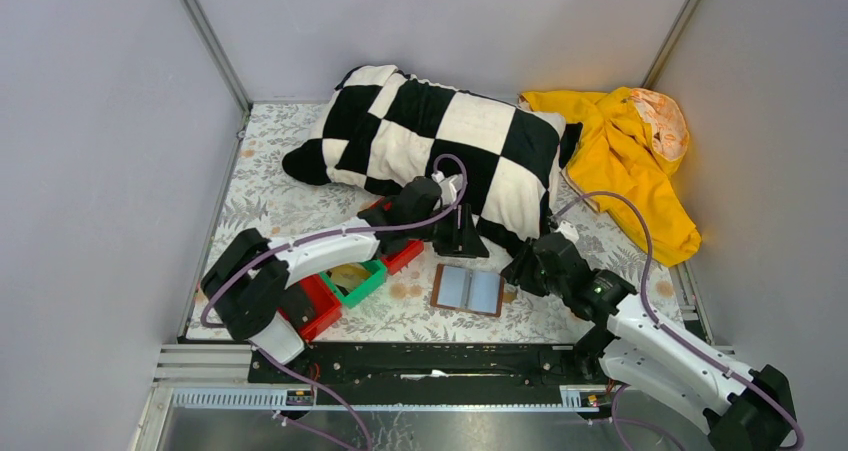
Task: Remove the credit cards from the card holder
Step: Remove the credit card from the card holder.
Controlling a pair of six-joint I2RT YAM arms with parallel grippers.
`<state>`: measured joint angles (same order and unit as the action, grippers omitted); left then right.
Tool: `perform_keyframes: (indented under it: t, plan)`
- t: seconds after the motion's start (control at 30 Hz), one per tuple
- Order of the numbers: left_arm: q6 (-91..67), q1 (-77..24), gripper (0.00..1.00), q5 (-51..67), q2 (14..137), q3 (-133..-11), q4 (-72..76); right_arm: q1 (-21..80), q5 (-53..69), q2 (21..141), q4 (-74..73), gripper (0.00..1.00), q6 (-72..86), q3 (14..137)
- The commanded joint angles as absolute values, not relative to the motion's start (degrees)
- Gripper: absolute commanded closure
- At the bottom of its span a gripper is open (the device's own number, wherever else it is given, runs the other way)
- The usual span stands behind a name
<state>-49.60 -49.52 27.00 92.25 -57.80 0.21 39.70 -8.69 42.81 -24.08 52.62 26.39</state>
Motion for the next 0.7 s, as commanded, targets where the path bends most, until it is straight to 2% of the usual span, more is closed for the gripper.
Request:
perform_keyframes:
  t: [0.0,0.1,0.23,0.67]
  plan:
    - [-49.52,-48.08,0.53,25.88,87.21,-54.33,-1.44,40.13,-4.46,44.14,-18.37,0.53,50.51,26.76]
    - [-48.06,-47.87,0.53,23.10,86.49,-52.84,-6.45,40.16,-0.53,47.01,-14.17,0.53,49.68,26.14]
    - [-49.37,-47.90,0.53,22.67,86.30,-48.20,-5.10,40.25,2.06,53.23,-11.72,0.53,50.13,25.69]
    - [-49.04,-47.98,0.54,18.34,91.01,-46.23,-7.09,40.28,1.75,61.59,-9.19,0.51,51.94,22.19]
